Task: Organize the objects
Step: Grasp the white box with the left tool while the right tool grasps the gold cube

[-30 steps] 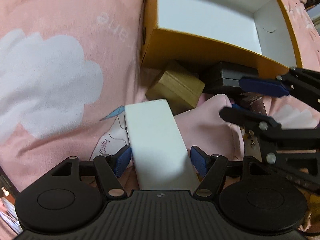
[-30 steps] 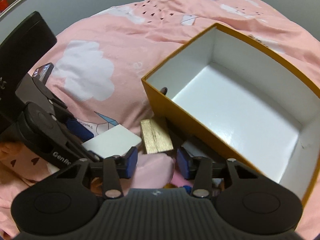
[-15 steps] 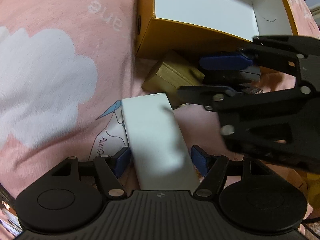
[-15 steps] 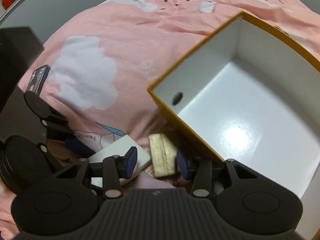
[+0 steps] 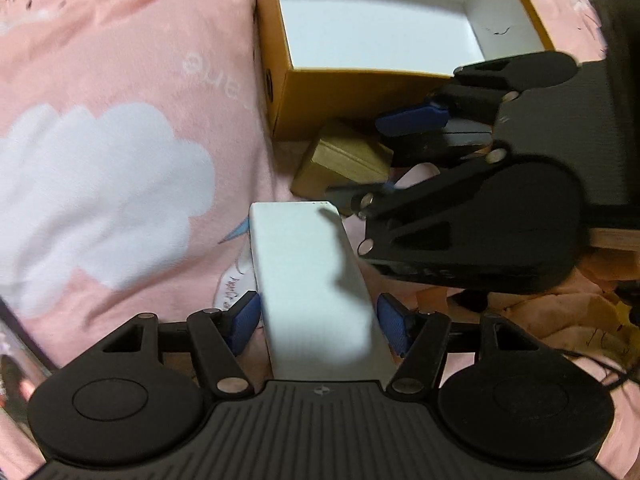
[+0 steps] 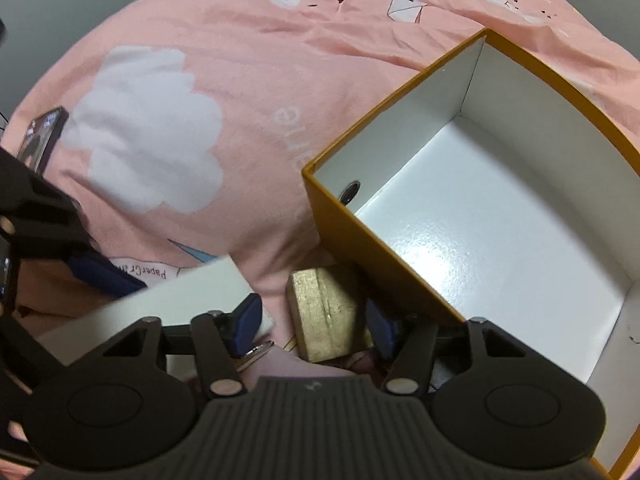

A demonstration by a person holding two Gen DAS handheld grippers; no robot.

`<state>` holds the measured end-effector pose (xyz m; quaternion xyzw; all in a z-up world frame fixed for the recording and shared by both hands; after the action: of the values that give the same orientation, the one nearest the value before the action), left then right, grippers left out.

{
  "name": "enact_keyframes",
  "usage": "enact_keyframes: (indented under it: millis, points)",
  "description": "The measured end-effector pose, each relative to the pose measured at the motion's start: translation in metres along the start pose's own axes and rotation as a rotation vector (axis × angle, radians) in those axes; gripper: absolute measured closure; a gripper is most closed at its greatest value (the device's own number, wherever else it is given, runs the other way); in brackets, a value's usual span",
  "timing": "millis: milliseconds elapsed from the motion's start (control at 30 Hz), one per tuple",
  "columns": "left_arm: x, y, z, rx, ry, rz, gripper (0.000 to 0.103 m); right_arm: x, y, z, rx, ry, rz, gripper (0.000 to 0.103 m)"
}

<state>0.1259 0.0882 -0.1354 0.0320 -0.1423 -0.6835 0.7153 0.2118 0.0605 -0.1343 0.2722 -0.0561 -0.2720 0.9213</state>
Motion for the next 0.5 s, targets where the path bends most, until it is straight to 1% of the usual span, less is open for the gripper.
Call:
enact_keyframes:
  millis: [100, 133, 233, 333, 400, 467, 500]
  points:
    - [-0.007, 0.001, 0.01, 0.031, 0.028, -0.029, 0.029, -0.003, -0.002, -0.002, -0.009, -0.012, 0.001, 0.04]
    - [-0.009, -0.004, 0.012, 0.039, 0.033, -0.033, 0.029, -0.004, -0.002, -0.003, -0.006, -0.015, 0.008, 0.04]
    - [-0.013, -0.005, 0.02, 0.061, 0.051, -0.04, 0.029, -0.004, -0.001, -0.009, 0.011, -0.077, 0.045, 0.041]
    - [-0.016, -0.003, 0.024, 0.082, 0.066, -0.044, 0.029, -0.009, -0.005, -0.012, 0.025, -0.14, 0.07, 0.035]
    - [-0.021, -0.005, 0.027, 0.089, 0.062, -0.034, 0.03, -0.013, -0.01, -0.017, 0.029, -0.19, 0.094, 0.03]
    - [-0.024, -0.003, 0.028, 0.1, 0.058, -0.03, 0.03, -0.014, -0.014, -0.02, 0.039, -0.231, 0.135, 0.027]
    - [-0.025, -0.001, 0.028, 0.106, 0.052, -0.027, 0.03, -0.014, -0.016, -0.022, 0.041, -0.242, 0.149, 0.024]
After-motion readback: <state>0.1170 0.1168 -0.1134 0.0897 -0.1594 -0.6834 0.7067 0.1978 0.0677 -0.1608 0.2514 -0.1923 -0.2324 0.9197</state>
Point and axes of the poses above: each gripper's, at about its wrist camera, not at the fingertips, and z roughly against the way its jaws point, x to its right, y to its top, the point moved 10 cm from there along -z, roughly the way its jaws point, and after that the axes turned 8 degrees about x, right-handed, at the moved point
